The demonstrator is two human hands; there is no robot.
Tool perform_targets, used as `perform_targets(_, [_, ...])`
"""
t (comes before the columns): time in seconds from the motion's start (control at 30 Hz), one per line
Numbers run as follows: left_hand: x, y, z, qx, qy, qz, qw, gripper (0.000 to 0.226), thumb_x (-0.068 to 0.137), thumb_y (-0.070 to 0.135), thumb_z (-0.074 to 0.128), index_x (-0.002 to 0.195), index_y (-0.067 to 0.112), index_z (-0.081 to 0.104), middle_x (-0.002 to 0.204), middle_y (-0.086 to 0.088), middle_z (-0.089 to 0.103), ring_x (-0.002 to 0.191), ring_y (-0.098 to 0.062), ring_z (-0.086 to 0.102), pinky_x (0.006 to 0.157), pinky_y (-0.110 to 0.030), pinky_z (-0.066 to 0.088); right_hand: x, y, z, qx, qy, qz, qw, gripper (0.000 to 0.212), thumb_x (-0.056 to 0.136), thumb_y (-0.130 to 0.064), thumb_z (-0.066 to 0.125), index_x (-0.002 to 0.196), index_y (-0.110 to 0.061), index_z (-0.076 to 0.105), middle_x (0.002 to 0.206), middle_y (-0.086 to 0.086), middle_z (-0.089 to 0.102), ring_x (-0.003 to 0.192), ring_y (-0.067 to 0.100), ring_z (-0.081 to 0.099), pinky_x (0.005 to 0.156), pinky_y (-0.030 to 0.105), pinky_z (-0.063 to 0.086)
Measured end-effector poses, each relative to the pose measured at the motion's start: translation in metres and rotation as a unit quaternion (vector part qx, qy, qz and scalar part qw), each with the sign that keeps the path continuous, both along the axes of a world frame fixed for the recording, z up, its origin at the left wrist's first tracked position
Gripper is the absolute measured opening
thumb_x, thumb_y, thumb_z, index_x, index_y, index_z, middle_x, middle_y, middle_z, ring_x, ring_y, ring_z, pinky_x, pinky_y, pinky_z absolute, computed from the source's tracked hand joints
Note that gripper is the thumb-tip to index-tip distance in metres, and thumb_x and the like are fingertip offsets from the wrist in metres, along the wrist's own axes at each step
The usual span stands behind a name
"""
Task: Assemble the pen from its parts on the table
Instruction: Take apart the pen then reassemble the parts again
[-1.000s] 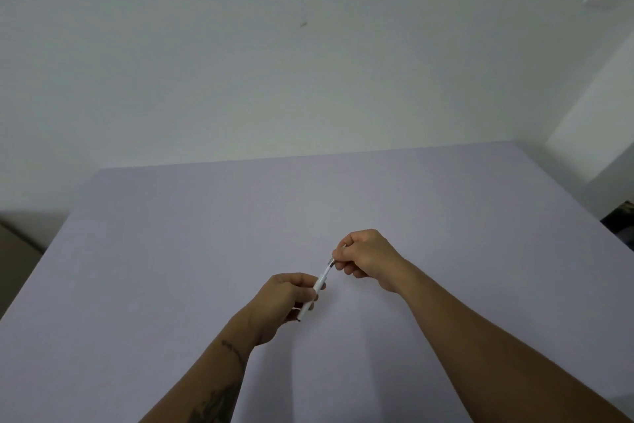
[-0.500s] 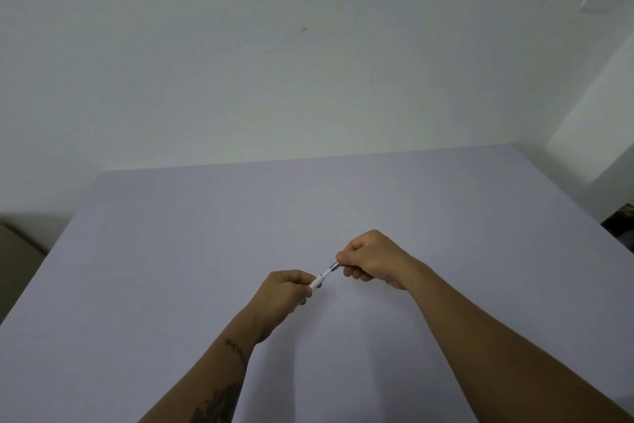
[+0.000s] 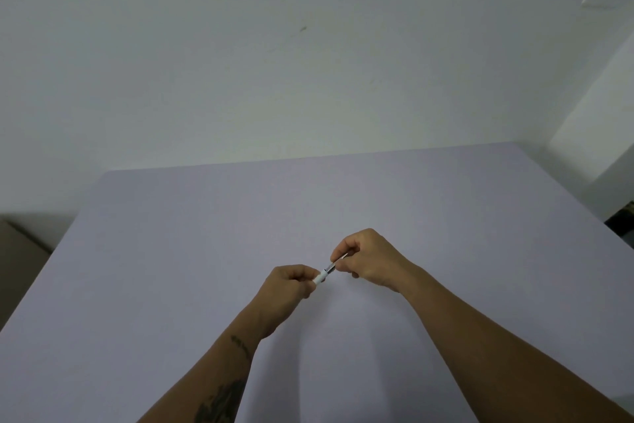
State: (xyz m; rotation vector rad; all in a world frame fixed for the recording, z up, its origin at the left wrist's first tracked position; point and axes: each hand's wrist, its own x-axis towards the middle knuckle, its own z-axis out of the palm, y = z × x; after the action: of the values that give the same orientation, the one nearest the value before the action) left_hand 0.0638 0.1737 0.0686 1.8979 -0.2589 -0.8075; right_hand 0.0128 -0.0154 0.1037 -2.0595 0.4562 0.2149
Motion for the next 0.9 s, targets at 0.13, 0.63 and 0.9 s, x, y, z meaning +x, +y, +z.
perform_targets(0.13, [-0.002,-0.002,0.000,0.000,0.004,-0.007,1.000,0.024,0.089,0.004,0.056,0.100,0.012,0.075,0.077,-0.004,0.060,0.071,-0.016,0.048,0.064,-0.024,0.041,-0.001,0.000,-0.006,0.013,0.005,-0.008,1.000,0.008,0.082,-0.012,0.070,0.081,-0.016,0.077,0.070,0.004,0.070,0.065,0.015,0.059,0.065,0.031,0.053])
perform_targets(0.63, [0.002,-0.002,0.000,0.002,0.043,-0.035,0.998,0.026,0.088,0.005,0.055,0.094,0.017,0.077,0.086,-0.008,0.065,0.081,-0.020,0.055,0.069,-0.028,0.044,0.000,-0.010,0.001,0.048,0.029,-0.012,0.998,0.017,0.087,-0.034,0.068,0.096,-0.019,0.072,0.085,0.003,0.071,0.072,0.014,0.062,0.066,0.027,0.048])
perform_targets(0.9, [0.004,-0.006,0.003,-0.003,0.052,-0.027,0.998,0.026,0.089,0.003,0.054,0.097,0.012,0.076,0.089,-0.011,0.065,0.083,-0.021,0.056,0.072,-0.030,0.047,-0.001,-0.010,-0.005,0.040,0.000,0.006,0.999,0.009,0.085,-0.013,0.067,0.083,-0.018,0.075,0.074,0.002,0.066,0.071,0.014,0.060,0.069,0.032,0.050])
